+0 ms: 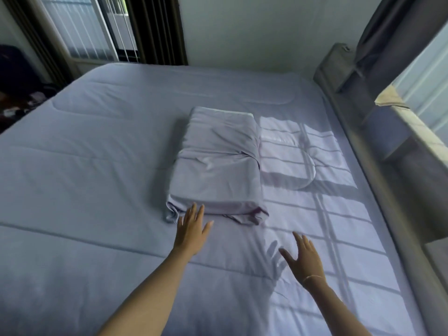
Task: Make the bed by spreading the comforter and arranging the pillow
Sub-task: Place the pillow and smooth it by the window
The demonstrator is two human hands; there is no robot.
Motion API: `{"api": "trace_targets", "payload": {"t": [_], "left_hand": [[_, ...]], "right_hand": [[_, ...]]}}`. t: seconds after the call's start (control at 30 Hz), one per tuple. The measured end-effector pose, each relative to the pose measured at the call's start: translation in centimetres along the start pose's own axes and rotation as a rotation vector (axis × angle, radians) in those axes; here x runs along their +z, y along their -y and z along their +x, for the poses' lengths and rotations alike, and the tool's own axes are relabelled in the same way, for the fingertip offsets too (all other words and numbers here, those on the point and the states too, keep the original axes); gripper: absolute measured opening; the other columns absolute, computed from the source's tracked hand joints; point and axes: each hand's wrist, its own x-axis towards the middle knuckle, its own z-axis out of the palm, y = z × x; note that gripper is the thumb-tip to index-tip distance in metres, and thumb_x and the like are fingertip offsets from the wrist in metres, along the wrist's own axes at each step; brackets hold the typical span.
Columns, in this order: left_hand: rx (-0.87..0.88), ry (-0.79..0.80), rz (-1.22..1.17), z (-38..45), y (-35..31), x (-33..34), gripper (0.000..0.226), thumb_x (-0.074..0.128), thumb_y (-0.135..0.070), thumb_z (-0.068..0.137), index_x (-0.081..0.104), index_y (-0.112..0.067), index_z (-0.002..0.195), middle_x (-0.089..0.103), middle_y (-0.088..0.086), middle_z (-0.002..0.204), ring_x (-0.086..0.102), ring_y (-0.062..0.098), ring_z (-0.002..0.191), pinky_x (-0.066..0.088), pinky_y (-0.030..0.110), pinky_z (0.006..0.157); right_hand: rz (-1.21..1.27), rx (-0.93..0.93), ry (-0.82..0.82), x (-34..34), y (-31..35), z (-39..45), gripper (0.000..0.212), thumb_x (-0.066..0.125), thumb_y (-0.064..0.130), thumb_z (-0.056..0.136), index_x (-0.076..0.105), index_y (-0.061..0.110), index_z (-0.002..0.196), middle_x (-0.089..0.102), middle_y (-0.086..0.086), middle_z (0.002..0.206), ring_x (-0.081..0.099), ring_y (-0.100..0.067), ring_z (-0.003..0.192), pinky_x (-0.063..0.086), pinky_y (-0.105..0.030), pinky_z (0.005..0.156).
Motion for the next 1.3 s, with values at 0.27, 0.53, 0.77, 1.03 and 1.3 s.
{"api": "trace_targets", "payload": {"t": [0.27, 0.53, 0.77, 1.03, 1.3], "left_hand": [[-0.290, -0.108, -0.182, 12.3, 9.0, -3.1, 0.068, 0.051, -0.046, 0.091, 0.035, -0.003, 0.141, 0.042, 0.022, 0.140, 0.043, 0.038, 0.126, 0.035, 0.047, 0.101], [-0.405, 0.095, -0.201, 18.0, 11.7, -0.6, 0.080, 0.055, -0.059, 0.083, 0.033, -0.006, 0.139, 0.046, 0.019, 0.138, 0.046, 0.038, 0.125, 0.032, 0.048, 0.103], [-0.313, 0.086, -0.158, 16.7, 12.0, -1.2, 0.046, 0.056, -0.045, 0.087, 0.051, -0.011, 0.117, 0.058, 0.018, 0.125, 0.053, 0.037, 0.116, 0.035, 0.041, 0.098], [-0.143, 0.206, -0.138, 3.6, 14.2, -1.6, 0.038, 0.058, -0.042, 0.087, 0.058, -0.012, 0.111, 0.069, 0.011, 0.110, 0.060, 0.034, 0.106, 0.042, 0.033, 0.086], [-0.291, 0.263, -0.388, 2.0, 17.6, -4.9, 0.073, 0.034, -0.088, 0.062, 0.053, -0.019, 0.077, 0.065, 0.003, 0.081, 0.063, 0.029, 0.087, 0.048, 0.036, 0.078]], "right_hand": [[0.169, -0.015, -0.023, 1.7, 12.5, 10.8, 0.078, 0.072, 0.030, 0.080, 0.032, 0.015, 0.146, 0.045, -0.009, 0.144, 0.047, -0.029, 0.126, 0.040, -0.036, 0.101], [-0.220, 0.086, -0.053, 5.9, 14.3, 16.6, 0.021, 0.050, 0.019, 0.087, 0.043, 0.016, 0.106, 0.063, -0.013, 0.111, 0.059, -0.035, 0.101, 0.046, -0.039, 0.083], [-0.332, -0.049, -0.121, 5.6, 14.3, 14.7, 0.020, 0.047, 0.021, 0.091, 0.052, 0.017, 0.109, 0.067, -0.011, 0.107, 0.062, -0.034, 0.099, 0.041, -0.038, 0.085], [-0.340, -0.125, 0.095, 6.2, 9.7, 2.0, 0.029, 0.061, 0.031, 0.083, 0.057, 0.015, 0.107, 0.070, -0.010, 0.101, 0.063, -0.036, 0.096, 0.046, -0.038, 0.077], [-0.076, 0.146, 0.247, 1.1, 8.1, 2.1, 0.027, 0.055, 0.029, 0.083, 0.068, 0.016, 0.102, 0.069, -0.008, 0.111, 0.062, -0.028, 0.106, 0.046, -0.030, 0.087]]}}
